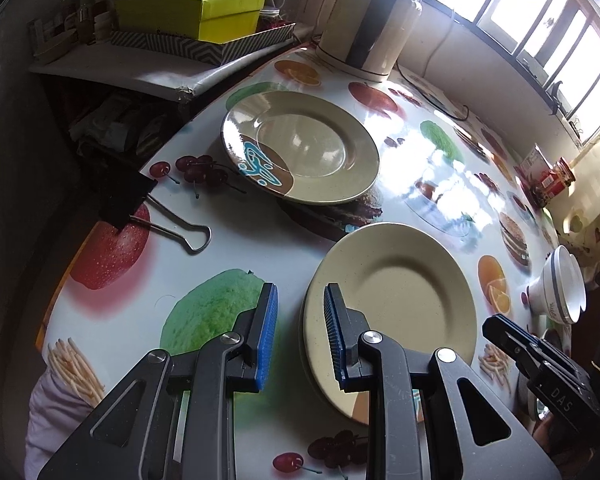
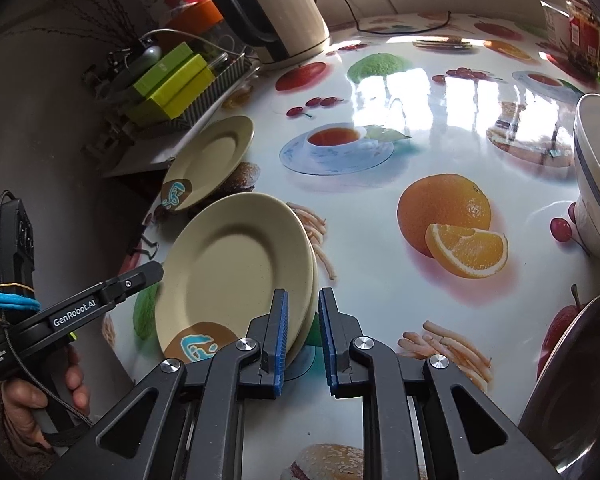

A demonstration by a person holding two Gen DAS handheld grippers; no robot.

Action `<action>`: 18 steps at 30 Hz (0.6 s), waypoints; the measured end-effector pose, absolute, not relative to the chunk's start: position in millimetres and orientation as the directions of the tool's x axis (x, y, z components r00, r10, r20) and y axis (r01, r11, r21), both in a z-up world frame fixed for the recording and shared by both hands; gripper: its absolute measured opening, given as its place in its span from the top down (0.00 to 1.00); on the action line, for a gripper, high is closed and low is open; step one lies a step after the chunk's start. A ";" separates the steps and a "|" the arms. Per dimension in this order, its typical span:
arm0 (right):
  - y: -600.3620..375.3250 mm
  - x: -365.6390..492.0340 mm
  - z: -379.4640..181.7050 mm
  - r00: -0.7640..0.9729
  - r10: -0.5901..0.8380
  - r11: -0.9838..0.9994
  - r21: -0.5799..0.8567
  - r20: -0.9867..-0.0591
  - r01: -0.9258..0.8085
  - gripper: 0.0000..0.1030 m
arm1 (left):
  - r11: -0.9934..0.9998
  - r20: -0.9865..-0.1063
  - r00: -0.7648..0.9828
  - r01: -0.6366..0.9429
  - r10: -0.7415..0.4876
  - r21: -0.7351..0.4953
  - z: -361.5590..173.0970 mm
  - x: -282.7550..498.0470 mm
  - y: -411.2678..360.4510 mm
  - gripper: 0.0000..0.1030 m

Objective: Organize plates and bowls

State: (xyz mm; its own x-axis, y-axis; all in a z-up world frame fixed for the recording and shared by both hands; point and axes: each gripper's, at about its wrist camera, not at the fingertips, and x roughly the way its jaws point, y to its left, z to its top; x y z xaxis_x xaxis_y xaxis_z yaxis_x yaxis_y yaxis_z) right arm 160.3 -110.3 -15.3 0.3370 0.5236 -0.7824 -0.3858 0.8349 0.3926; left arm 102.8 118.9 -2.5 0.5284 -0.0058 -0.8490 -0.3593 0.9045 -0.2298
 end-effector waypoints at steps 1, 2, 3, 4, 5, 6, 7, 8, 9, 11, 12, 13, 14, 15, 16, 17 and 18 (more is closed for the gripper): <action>-109.3 160.3 -11.4 0.356 0.504 0.845 0.363 -0.787 -0.393 0.85 | 0.912 -0.842 0.538 -0.356 0.020 -0.206 2.0 102.1 116.4 0.76; -107.9 160.6 -7.7 0.372 0.490 0.851 0.340 -0.788 -0.401 0.85 | 0.919 -0.835 0.549 -0.348 0.040 -0.185 6.5 101.1 114.0 0.76; -107.4 161.5 -3.9 0.381 0.490 0.850 0.335 -0.784 -0.406 0.84 | 0.925 -0.828 0.558 -0.340 0.050 -0.173 10.4 100.0 111.7 0.76; -106.5 162.2 0.0 0.390 0.492 0.850 0.333 -0.778 -0.409 0.84 | 0.929 -0.823 0.565 -0.330 0.053 -0.167 13.5 99.1 110.0 0.76; -105.4 163.2 3.5 0.402 0.492 0.851 0.328 -0.772 -0.410 0.83 | 0.933 -0.821 0.569 -0.324 0.058 -0.158 16.4 98.5 109.0 0.76; -104.2 162.9 7.2 0.415 0.492 0.852 0.325 -0.765 -0.411 0.78 | 0.935 -0.819 0.570 -0.324 0.071 -0.144 19.3 98.0 108.3 0.76; -102.5 162.6 10.6 0.425 0.493 0.852 0.322 -0.759 -0.413 0.76 | 0.941 -0.814 0.573 -0.318 0.092 -0.118 22.9 98.0 106.8 0.76; -100.2 162.0 14.0 0.432 0.495 0.851 0.319 -0.754 -0.418 0.70 | 0.949 -0.805 0.583 -0.302 0.110 -0.089 26.9 97.9 104.6 0.76; -98.3 161.6 17.3 0.439 0.498 0.849 0.318 -0.748 -0.421 0.66 | 0.955 -0.796 0.593 -0.289 0.123 -0.068 30.8 97.7 103.4 0.76; -93.8 161.7 24.4 0.457 0.500 0.850 0.316 -0.735 -0.422 0.64 | 0.962 -0.779 0.617 -0.264 0.110 -0.073 38.1 97.6 105.8 0.76; -91.1 162.3 28.5 0.468 0.499 0.851 0.313 -0.729 -0.421 0.61 | 0.963 -0.772 0.626 -0.261 0.110 -0.075 41.2 97.7 107.8 0.76; -88.7 163.3 32.0 0.478 0.499 0.852 0.310 -0.723 -0.422 0.59 | 0.964 -0.765 0.634 -0.257 0.117 -0.066 44.6 98.5 108.9 0.76; -85.3 164.8 35.5 0.487 0.497 0.853 0.304 -0.718 -0.423 0.53 | 0.966 -0.757 0.642 -0.253 0.121 -0.060 47.4 99.1 110.3 0.75; -81.7 165.9 39.1 0.493 0.494 0.855 0.296 -0.716 -0.426 0.51 | 0.966 -0.752 0.646 -0.252 0.128 -0.052 49.4 100.3 112.5 0.75; -78.4 167.6 42.6 0.500 0.492 0.856 0.290 -0.713 -0.429 0.50 | 0.967 -0.748 0.649 -0.252 0.137 -0.041 51.8 101.7 114.1 0.74; -74.8 168.9 46.5 0.509 0.488 0.857 0.280 -0.709 -0.432 0.50 | 0.968 -0.742 0.656 -0.248 0.138 -0.039 53.8 103.1 116.1 0.74; -71.3 170.3 50.8 0.521 0.485 0.859 0.269 -0.703 -0.436 0.49 | 0.969 -0.738 0.662 -0.245 0.135 -0.042 55.3 104.9 118.3 0.72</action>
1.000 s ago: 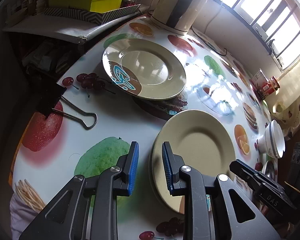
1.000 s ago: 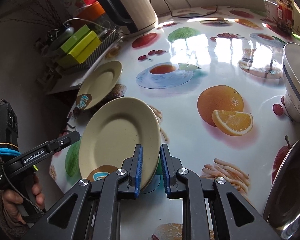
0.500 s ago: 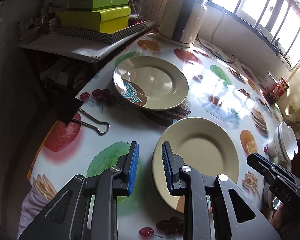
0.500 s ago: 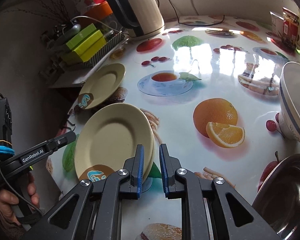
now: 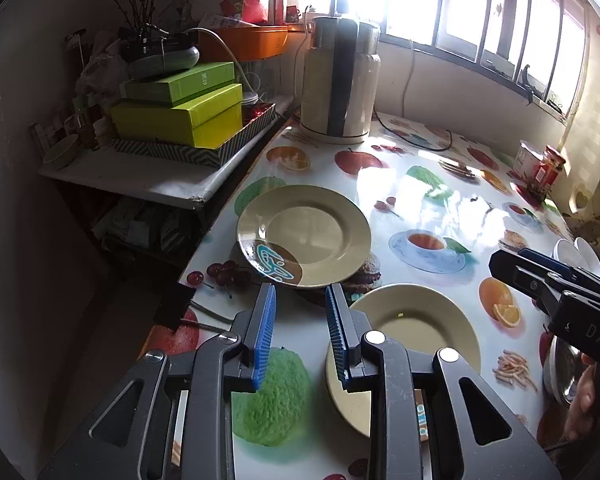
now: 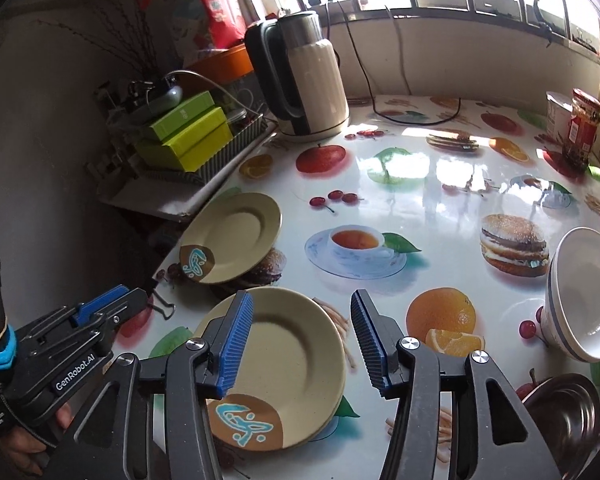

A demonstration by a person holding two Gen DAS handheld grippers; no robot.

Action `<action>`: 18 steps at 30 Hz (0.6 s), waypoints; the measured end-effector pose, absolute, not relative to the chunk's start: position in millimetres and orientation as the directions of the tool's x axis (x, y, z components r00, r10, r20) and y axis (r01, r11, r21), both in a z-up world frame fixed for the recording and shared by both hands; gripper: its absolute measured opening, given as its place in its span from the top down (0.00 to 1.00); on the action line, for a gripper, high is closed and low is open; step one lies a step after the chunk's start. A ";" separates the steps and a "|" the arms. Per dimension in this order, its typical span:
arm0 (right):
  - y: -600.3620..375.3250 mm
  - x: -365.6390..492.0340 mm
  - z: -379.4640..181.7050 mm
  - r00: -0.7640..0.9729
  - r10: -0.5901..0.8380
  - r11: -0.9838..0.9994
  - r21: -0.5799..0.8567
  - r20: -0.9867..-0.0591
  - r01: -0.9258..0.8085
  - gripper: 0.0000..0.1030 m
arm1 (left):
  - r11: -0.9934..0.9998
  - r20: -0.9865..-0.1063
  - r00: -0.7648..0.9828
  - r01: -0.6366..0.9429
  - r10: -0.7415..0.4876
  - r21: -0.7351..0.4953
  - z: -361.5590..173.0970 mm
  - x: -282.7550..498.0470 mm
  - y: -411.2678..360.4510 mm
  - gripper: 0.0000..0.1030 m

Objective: Organize plates and bowls

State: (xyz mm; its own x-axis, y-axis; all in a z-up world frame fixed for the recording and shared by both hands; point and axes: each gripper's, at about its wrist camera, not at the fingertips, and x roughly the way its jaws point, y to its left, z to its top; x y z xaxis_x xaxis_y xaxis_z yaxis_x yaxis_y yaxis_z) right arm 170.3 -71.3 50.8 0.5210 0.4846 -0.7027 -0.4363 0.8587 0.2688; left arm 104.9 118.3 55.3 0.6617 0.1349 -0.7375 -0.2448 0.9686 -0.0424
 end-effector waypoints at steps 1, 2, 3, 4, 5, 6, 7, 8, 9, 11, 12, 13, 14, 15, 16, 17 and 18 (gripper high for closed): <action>-68.0 172.2 54.8 0.532 0.482 0.859 0.258 -0.696 -0.441 0.48 | 0.969 -0.735 0.665 -0.244 0.133 -0.046 56.7 106.8 120.6 0.72; -64.5 174.9 58.1 0.540 0.477 0.861 0.246 -0.693 -0.445 0.46 | 0.968 -0.734 0.667 -0.246 0.130 -0.052 57.9 109.3 122.7 0.71; -60.9 178.3 60.5 0.545 0.471 0.862 0.232 -0.694 -0.450 0.44 | 0.967 -0.732 0.669 -0.248 0.132 -0.052 58.7 111.3 125.1 0.71; -56.8 182.0 62.2 0.548 0.465 0.864 0.219 -0.696 -0.454 0.44 | 0.968 -0.729 0.671 -0.247 0.134 -0.049 59.1 113.7 127.0 0.71; -53.2 185.9 63.3 0.550 0.458 0.866 0.210 -0.698 -0.454 0.44 | 0.968 -0.729 0.671 -0.248 0.134 -0.050 59.2 115.8 129.0 0.71; -50.4 189.9 64.3 0.550 0.457 0.866 0.209 -0.699 -0.454 0.43 | 0.967 -0.730 0.670 -0.248 0.133 -0.052 59.6 118.9 131.6 0.71; -47.6 193.9 64.9 0.546 0.462 0.863 0.213 -0.699 -0.458 0.43 | 0.968 -0.731 0.670 -0.246 0.129 -0.055 59.8 121.5 134.4 0.71; -45.0 197.9 65.2 0.541 0.466 0.860 0.216 -0.701 -0.462 0.43 | 0.967 -0.731 0.670 -0.249 0.128 -0.059 60.5 123.7 137.3 0.71; -42.2 202.0 65.9 0.541 0.463 0.861 0.212 -0.702 -0.462 0.43 | 0.966 -0.727 0.673 -0.254 0.134 -0.057 61.7 125.8 140.0 0.71; -36.5 209.9 66.4 0.545 0.458 0.862 0.201 -0.703 -0.465 0.42 | 0.966 -0.723 0.677 -0.254 0.140 -0.051 63.3 130.8 144.6 0.71; -33.4 214.2 66.4 0.542 0.460 0.860 0.201 -0.703 -0.469 0.42 | 0.965 -0.724 0.674 -0.259 0.144 -0.050 63.3 133.7 147.3 0.71; -31.1 218.8 66.4 0.538 0.465 0.857 0.205 -0.703 -0.473 0.42 | 0.964 -0.725 0.673 -0.261 0.146 -0.048 62.9 136.8 150.1 0.71; -28.9 223.4 66.2 0.535 0.465 0.857 0.207 -0.705 -0.472 0.42 | 0.964 -0.725 0.673 -0.263 0.149 -0.047 63.1 139.7 152.6 0.71; -26.7 227.7 66.3 0.534 0.464 0.857 0.205 -0.707 -0.473 0.42 | 0.963 -0.722 0.674 -0.267 0.154 -0.043 63.5 142.1 154.6 0.71; -24.9 231.7 66.1 0.532 0.465 0.856 0.204 -0.708 -0.476 0.42 | 0.963 -0.720 0.676 -0.267 0.158 -0.039 63.5 144.5 156.4 0.71; -23.4 235.7 65.7 0.533 0.459 0.858 0.199 -0.711 -0.474 0.42 | 0.963 -0.720 0.675 -0.267 0.160 -0.036 63.3 147.4 158.2 0.70; -21.7 239.2 65.7 0.537 0.451 0.861 0.189 -0.713 -0.472 0.42 | 0.962 -0.722 0.673 -0.270 0.160 -0.038 62.3 150.1 160.4 0.70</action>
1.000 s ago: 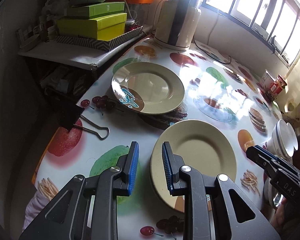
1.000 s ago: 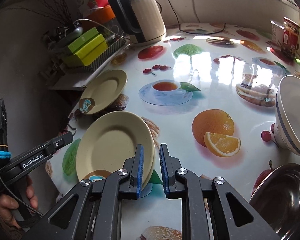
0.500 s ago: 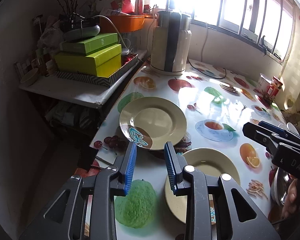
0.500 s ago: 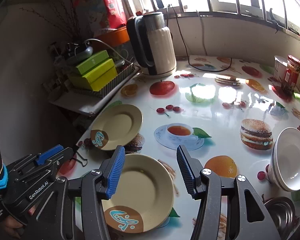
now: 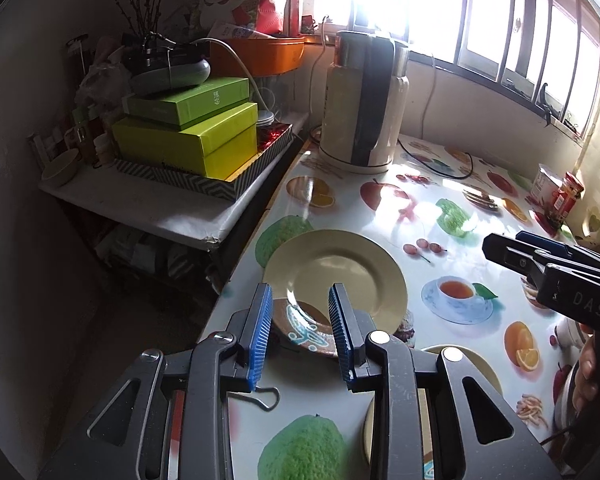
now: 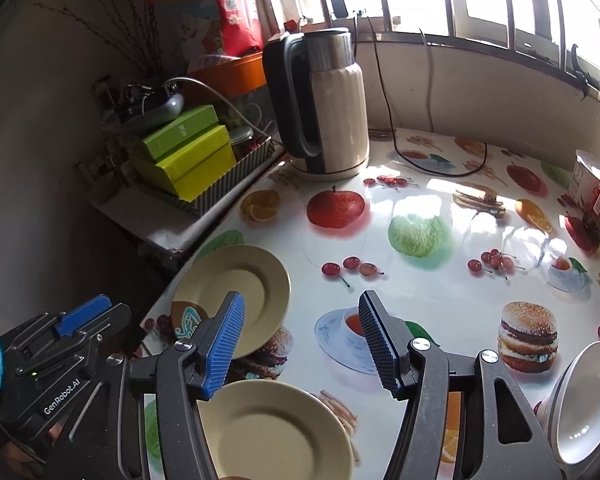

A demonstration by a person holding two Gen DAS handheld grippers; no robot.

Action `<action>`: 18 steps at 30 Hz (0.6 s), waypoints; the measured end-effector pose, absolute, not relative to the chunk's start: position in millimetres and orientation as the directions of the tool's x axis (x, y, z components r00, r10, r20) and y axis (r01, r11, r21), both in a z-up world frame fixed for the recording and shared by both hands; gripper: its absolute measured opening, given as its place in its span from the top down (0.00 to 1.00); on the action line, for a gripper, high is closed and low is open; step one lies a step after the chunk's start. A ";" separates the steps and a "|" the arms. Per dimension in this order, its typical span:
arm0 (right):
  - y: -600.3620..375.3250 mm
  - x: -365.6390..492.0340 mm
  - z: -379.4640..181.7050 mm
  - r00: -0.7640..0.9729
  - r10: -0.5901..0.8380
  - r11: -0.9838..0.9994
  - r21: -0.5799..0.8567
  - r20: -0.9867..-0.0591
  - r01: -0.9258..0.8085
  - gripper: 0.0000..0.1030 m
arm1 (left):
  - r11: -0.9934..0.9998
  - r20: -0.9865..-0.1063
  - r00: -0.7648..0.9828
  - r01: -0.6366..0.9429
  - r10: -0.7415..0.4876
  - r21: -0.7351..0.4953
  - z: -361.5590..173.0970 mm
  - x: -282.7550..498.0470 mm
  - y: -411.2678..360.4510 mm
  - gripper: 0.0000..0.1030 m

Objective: Organize plates and bowls

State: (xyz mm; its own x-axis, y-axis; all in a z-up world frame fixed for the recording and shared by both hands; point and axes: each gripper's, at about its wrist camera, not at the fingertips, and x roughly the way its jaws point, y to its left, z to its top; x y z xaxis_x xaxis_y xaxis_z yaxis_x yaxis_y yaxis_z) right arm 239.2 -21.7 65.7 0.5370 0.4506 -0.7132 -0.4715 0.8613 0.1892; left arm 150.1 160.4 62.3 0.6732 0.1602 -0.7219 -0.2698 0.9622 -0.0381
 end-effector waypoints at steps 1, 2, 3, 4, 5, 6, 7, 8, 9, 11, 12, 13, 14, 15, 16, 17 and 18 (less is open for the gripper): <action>-19.4 242.2 65.6 0.537 0.450 0.859 0.182 -0.714 -0.478 0.41 | 0.962 -0.725 0.671 -0.270 0.155 -0.045 60.9 153.0 163.2 0.70; -17.3 245.5 64.8 0.531 0.454 0.853 0.178 -0.715 -0.490 0.41 | 0.961 -0.728 0.668 -0.274 0.154 -0.048 59.9 155.9 165.7 0.70; -15.4 249.5 63.7 0.523 0.458 0.849 0.179 -0.719 -0.497 0.40 | 0.959 -0.727 0.668 -0.280 0.161 -0.044 59.4 157.9 167.6 0.70; -13.8 253.5 62.6 0.519 0.459 0.848 0.181 -0.721 -0.499 0.40 | 0.959 -0.724 0.670 -0.280 0.166 -0.039 59.4 160.2 168.7 0.70; -11.8 258.0 61.5 0.516 0.464 0.845 0.184 -0.721 -0.502 0.40 | 0.960 -0.723 0.671 -0.276 0.164 -0.038 58.4 162.6 170.2 0.70; -10.6 262.6 59.5 0.510 0.468 0.842 0.189 -0.722 -0.505 0.40 | 0.959 -0.727 0.667 -0.279 0.163 -0.040 56.7 165.3 173.0 0.70; -9.1 267.0 57.1 0.503 0.466 0.843 0.191 -0.728 -0.503 0.40 | 0.957 -0.735 0.659 -0.286 0.162 -0.046 54.5 168.1 176.4 0.70; -6.6 271.4 54.1 0.494 0.465 0.840 0.190 -0.735 -0.507 0.40 | 0.956 -0.743 0.652 -0.288 0.151 -0.059 51.7 170.9 180.6 0.70; -3.6 275.9 50.3 0.479 0.465 0.835 0.189 -0.744 -0.517 0.40 | 0.954 -0.752 0.645 -0.291 0.136 -0.078 48.2 174.0 185.2 0.70; 1.1 284.2 41.8 0.466 0.447 0.839 0.177 -0.763 -0.515 0.40 | 0.948 -0.766 0.632 -0.302 0.116 -0.105 40.2 180.0 194.8 0.70; 3.1 287.7 36.8 0.460 0.442 0.839 0.174 -0.771 -0.515 0.40 | 0.944 -0.773 0.623 -0.313 0.121 -0.105 36.1 182.6 198.9 0.70; 4.5 291.3 31.4 0.447 0.438 0.839 0.176 -0.780 -0.515 0.40 | 0.941 -0.778 0.615 -0.323 0.130 -0.098 32.1 184.9 202.7 0.70; 5.5 294.1 25.9 0.437 0.432 0.841 0.177 -0.789 -0.511 0.40 | 0.940 -0.783 0.608 -0.329 0.134 -0.095 28.0 187.2 206.2 0.70; 6.6 296.8 20.4 0.427 0.430 0.842 0.182 -0.795 -0.508 0.40 | 0.936 -0.791 0.597 -0.337 0.132 -0.099 23.7 189.4 209.6 0.70; 8.0 298.9 15.1 0.411 0.434 0.839 0.193 -0.801 -0.509 0.40 | 0.933 -0.798 0.590 -0.342 0.120 -0.112 19.6 191.4 213.5 0.70; 9.4 300.7 9.8 0.395 0.438 0.836 0.204 -0.808 -0.510 0.40 | 0.930 -0.805 0.585 -0.343 0.103 -0.130 15.2 193.7 217.2 0.70; 10.6 302.5 5.2 0.383 0.444 0.834 0.216 -0.810 -0.508 0.40 | 0.926 -0.812 0.576 -0.349 0.093 -0.141 10.5 195.9 220.3 0.70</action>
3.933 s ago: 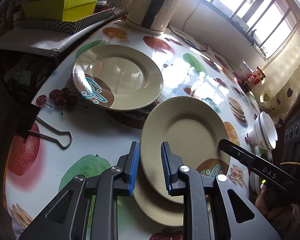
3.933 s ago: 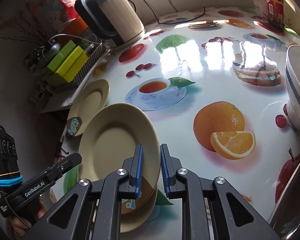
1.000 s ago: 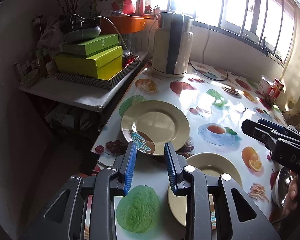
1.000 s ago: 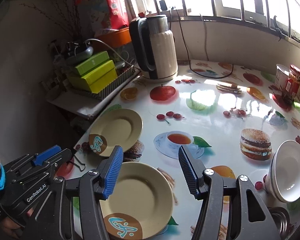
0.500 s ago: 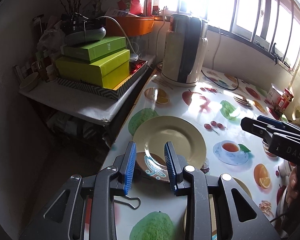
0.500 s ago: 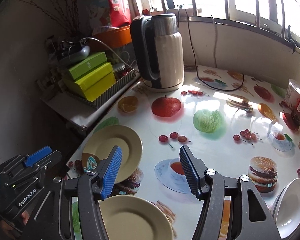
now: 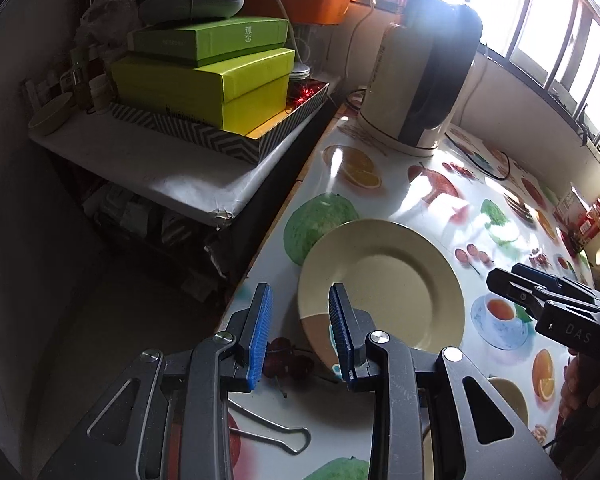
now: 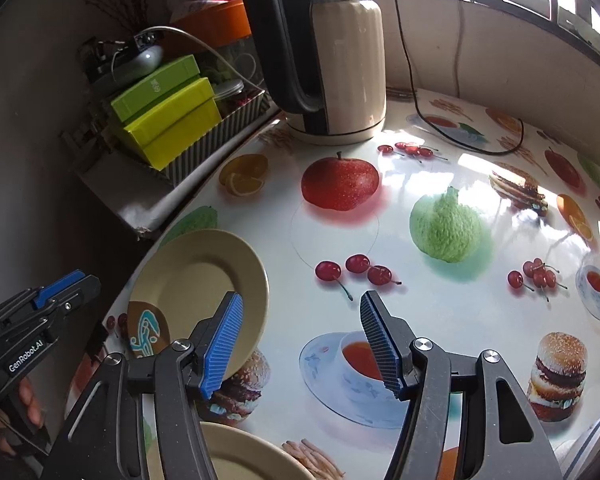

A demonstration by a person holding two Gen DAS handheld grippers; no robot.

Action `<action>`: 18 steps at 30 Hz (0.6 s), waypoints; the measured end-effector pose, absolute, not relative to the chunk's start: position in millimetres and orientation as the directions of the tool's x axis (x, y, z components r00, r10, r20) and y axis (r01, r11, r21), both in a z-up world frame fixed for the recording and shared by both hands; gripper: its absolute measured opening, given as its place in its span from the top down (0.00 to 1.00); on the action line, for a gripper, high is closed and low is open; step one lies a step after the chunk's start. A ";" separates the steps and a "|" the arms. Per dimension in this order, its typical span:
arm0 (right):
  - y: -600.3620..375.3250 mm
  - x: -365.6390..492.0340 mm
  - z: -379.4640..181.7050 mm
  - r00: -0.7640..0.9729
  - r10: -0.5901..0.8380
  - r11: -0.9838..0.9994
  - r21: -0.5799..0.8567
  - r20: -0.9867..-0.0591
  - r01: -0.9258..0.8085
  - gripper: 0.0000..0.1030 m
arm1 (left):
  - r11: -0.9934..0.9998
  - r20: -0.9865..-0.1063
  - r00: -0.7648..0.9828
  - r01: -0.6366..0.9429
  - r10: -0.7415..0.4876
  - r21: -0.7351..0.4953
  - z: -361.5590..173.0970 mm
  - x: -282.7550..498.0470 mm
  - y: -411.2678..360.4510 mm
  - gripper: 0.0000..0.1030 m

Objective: Organize plates and bowls

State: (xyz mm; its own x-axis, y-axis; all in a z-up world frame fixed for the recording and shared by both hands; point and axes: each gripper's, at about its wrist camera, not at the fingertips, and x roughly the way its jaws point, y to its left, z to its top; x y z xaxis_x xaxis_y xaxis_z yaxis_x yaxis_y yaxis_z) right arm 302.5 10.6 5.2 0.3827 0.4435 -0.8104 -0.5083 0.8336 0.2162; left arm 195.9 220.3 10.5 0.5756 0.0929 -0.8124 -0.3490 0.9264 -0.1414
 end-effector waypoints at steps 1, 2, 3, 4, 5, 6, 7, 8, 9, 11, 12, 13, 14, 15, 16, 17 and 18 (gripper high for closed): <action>12.1 304.7 0.9 0.371 0.448 0.833 0.229 -0.813 -0.505 0.40 | 0.923 -0.819 0.567 -0.353 0.082 -0.153 5.6 198.1 223.0 0.70; 13.9 306.1 -3.0 0.363 0.448 0.833 0.234 -0.817 -0.502 0.40 | 0.919 -0.827 0.558 -0.359 0.070 -0.164 0.5 199.9 225.6 0.70; 16.3 307.5 -6.4 0.356 0.449 0.831 0.237 -0.820 -0.504 0.40 | 0.914 -0.833 0.550 -0.370 0.068 -0.170 -3.8 201.5 227.9 0.70; 18.4 308.6 -10.0 0.348 0.449 0.829 0.239 -0.823 -0.506 0.40 | 0.911 -0.835 0.546 -0.374 0.067 -0.172 -7.4 202.6 229.2 0.70; 20.8 309.8 -13.5 0.340 0.447 0.829 0.240 -0.827 -0.506 0.40 | 0.911 -0.838 0.542 -0.373 0.063 -0.173 -11.0 203.8 229.8 0.70; 22.6 311.2 -16.9 0.332 0.449 0.826 0.244 -0.830 -0.507 0.40 | 0.910 -0.842 0.536 -0.376 0.060 -0.175 -14.7 204.8 230.5 0.70; 24.4 312.1 -20.2 0.321 0.452 0.823 0.251 -0.832 -0.509 0.40 | 0.909 -0.845 0.532 -0.375 0.051 -0.181 -18.2 206.2 231.1 0.71; 26.2 313.1 -23.0 0.312 0.451 0.823 0.254 -0.836 -0.508 0.40 | 0.906 -0.849 0.526 -0.378 0.043 -0.188 -21.1 207.2 231.5 0.71; 27.7 313.5 -25.0 0.308 0.453 0.821 0.257 -0.837 -0.510 0.40 | 0.903 -0.850 0.525 -0.383 0.039 -0.195 -22.5 207.5 231.7 0.71; 30.9 314.2 -28.3 0.298 0.459 0.815 0.263 -0.837 -0.517 0.40 | 0.904 -0.847 0.530 -0.378 0.034 -0.201 -23.6 209.5 230.5 0.71; 32.0 314.8 -29.6 0.295 0.464 0.812 0.268 -0.835 -0.518 0.40 | 0.904 -0.850 0.527 -0.376 0.028 -0.204 -24.8 211.1 229.8 0.71; 32.8 315.7 -31.0 0.290 0.469 0.811 0.276 -0.834 -0.516 0.40 | 0.903 -0.852 0.524 -0.372 0.013 -0.215 -26.3 213.0 229.5 0.71; 33.4 316.9 -32.8 0.284 0.470 0.811 0.283 -0.836 -0.512 0.40 | 0.901 -0.853 0.522 -0.371 0.003 -0.224 -27.9 214.0 229.4 0.71; 34.3 317.6 -34.1 0.279 0.470 0.811 0.286 -0.837 -0.510 0.40 | 0.901 -0.852 0.524 -0.369 0.002 -0.226 -27.7 214.7 229.3 0.71; 35.1 318.0 -35.1 0.277 0.471 0.810 0.287 -0.837 -0.512 0.40 | 0.904 -0.851 0.525 -0.367 0.007 -0.219 -27.5 215.8 228.2 0.71; 36.1 318.2 -35.9 0.274 0.471 0.809 0.286 -0.838 -0.514 0.41 | 0.905 -0.851 0.525 -0.368 0.010 -0.216 -27.6 216.5 227.5 0.71; 37.2 318.1 -36.7 0.271 0.473 0.806 0.287 -0.839 -0.518 0.44 | 0.903 -0.851 0.525 -0.368 0.006 -0.221 -27.8 216.9 227.1 0.71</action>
